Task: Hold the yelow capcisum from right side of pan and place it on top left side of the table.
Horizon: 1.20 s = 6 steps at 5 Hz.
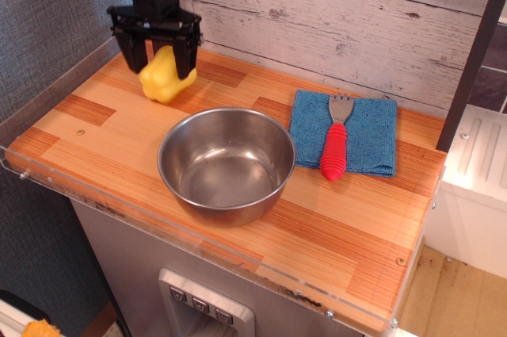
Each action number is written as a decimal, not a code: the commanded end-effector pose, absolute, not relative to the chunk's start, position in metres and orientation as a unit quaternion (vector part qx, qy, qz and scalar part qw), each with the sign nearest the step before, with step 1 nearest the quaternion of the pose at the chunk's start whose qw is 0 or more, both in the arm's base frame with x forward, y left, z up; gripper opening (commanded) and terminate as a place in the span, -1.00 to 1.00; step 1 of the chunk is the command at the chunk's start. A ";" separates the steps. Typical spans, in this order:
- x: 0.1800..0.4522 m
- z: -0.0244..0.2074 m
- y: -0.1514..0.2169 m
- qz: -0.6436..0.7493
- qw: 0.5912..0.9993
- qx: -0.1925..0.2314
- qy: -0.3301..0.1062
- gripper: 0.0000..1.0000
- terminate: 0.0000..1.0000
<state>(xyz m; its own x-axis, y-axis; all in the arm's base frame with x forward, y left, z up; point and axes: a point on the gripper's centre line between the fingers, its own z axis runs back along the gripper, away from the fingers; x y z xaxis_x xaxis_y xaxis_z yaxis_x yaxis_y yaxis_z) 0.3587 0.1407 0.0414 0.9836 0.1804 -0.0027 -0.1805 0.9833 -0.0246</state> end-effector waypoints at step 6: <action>0.304 0.155 0.082 0.036 0.996 -0.005 -0.077 1.00 -1.00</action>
<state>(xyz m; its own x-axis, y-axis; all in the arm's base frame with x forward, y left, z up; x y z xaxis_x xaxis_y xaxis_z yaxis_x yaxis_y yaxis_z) 0.3204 0.0797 0.1341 0.9924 0.0702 0.1006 -0.0680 0.9974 -0.0256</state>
